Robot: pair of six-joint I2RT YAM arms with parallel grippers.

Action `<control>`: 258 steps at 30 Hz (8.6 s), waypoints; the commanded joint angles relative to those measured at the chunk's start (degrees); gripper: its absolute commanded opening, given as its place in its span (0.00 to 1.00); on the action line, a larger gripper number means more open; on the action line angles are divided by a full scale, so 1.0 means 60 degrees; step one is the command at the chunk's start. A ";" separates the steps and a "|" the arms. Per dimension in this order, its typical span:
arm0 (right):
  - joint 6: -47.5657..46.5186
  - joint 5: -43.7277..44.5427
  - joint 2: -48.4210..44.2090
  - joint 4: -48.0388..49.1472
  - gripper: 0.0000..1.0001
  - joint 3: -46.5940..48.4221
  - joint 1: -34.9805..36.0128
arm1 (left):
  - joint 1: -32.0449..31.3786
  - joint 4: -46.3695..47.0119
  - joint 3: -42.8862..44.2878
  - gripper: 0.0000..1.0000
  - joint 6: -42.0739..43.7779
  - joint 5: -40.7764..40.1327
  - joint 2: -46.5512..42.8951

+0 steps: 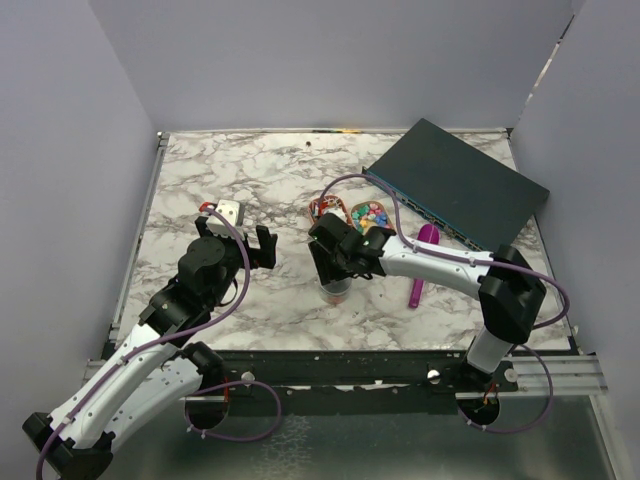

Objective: Pack the candies
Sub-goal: Close the bottle lid on the packing bottle, then screw the bottle lid onto the packing bottle.

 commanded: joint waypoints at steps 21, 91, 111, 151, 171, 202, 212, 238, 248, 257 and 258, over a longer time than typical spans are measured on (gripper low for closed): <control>0.0387 -0.0493 0.0197 -0.0317 0.57 -0.0581 0.0057 | 0.0035 -0.0050 -0.0008 0.99 0.0098 -0.0107 0.0031; -0.0486 -0.0355 -0.0180 -0.0699 0.23 0.1057 0.0266 | 0.0029 -0.0011 -0.0137 0.99 -0.0312 0.0828 0.0042; 0.0093 -0.0148 -0.0733 -0.0600 0.09 0.0170 0.0370 | 0.0032 0.0005 -0.0111 0.99 -0.0328 0.0927 0.0138; -0.0425 0.0948 -0.0501 0.0225 0.00 -0.0579 -0.0285 | 0.0027 -0.0006 -0.0116 0.99 -0.0360 0.1029 0.0312; -0.0249 0.0823 -0.1866 -0.0305 0.12 -0.0453 -0.0377 | -0.0036 0.0118 -0.0160 0.99 -0.0399 0.1828 0.0553; -0.0694 0.2072 -0.5910 -0.0637 1.00 -0.2953 -0.0469 | -0.7843 0.3337 -0.3142 0.99 -0.4096 -0.5286 0.2899; -0.0426 0.2125 -0.6666 -0.0927 1.00 -0.3623 -0.0504 | -0.7861 0.8472 -0.5508 0.99 -0.2194 -0.4985 0.3939; -0.0141 0.1740 -0.6910 -0.1122 1.00 -0.4011 -0.0505 | -0.6574 1.9849 -0.5728 0.93 -0.0111 -0.2515 1.3809; -0.0164 0.1495 -0.6630 -0.0835 1.00 -0.4064 -0.0508 | -0.5835 1.9856 -0.5112 0.93 -0.0017 -0.1149 1.4399; -0.0194 0.1499 -0.6635 -0.0812 1.00 -0.4127 -0.0507 | -0.5312 1.9853 -0.4555 0.93 0.0039 -0.0444 1.4800; -0.0194 0.1499 -0.6635 -0.0814 1.00 -0.4128 -0.0501 | -0.5271 1.9853 -0.4505 0.92 0.0058 -0.0338 1.4840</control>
